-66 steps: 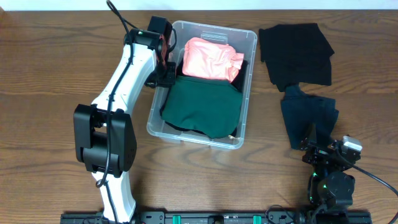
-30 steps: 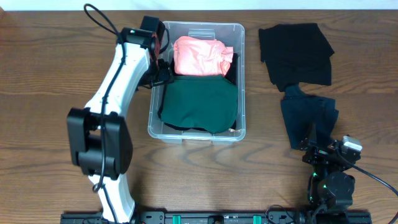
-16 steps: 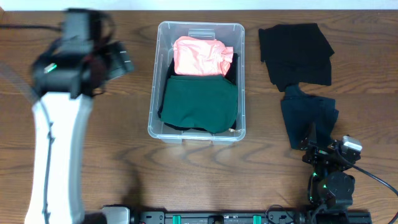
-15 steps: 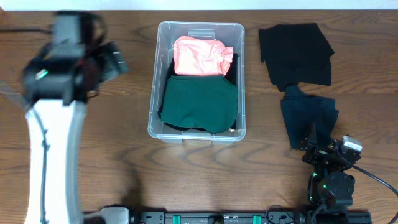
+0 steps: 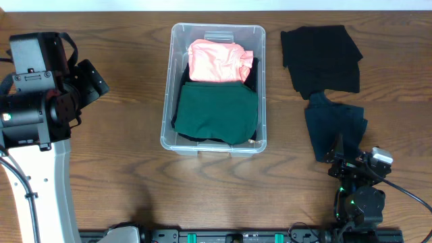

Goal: Pack container
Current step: 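Move the right gripper down to the dark teal garment on the table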

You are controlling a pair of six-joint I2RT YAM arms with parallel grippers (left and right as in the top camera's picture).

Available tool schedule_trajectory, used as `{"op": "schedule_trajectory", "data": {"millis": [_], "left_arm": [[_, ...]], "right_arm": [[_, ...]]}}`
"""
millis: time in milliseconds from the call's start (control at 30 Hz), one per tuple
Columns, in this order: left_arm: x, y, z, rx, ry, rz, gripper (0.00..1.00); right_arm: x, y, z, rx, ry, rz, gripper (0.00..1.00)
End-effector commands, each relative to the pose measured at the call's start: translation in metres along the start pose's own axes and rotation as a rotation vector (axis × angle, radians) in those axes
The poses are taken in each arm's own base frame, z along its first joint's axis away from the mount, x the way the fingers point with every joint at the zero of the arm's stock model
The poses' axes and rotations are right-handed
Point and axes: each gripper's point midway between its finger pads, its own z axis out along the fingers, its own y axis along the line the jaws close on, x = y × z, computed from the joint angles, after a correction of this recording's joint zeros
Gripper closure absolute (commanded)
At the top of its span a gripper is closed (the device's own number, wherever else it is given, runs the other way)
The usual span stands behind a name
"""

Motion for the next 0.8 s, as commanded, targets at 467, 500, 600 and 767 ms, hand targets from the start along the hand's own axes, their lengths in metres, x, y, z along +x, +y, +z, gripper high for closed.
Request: {"op": "schedule_trajectory", "data": {"millis": [467, 500, 600, 767], "left_arm": [[-0.001, 0.003, 0.001, -0.016, -0.001, 0.015, 0.02], [-0.001, 0.003, 0.001, -0.016, -0.001, 0.015, 0.02], [-0.001, 0.003, 0.001, -0.015, -0.001, 0.015, 0.02], [-0.001, 0.003, 0.001, -0.016, -0.001, 0.015, 0.02]], "right_arm": [[0.006, 0.038, -0.004, -0.222, 0.043, 0.064, 0.01], [0.007, 0.042, -0.005, -0.246, 0.052, 0.091, 0.01], [-0.007, 0.052, -0.008, -0.306, 0.006, 0.121, 0.01], [-0.072, 0.065, -0.025, -0.375, -0.191, 0.107, 0.01]]}}
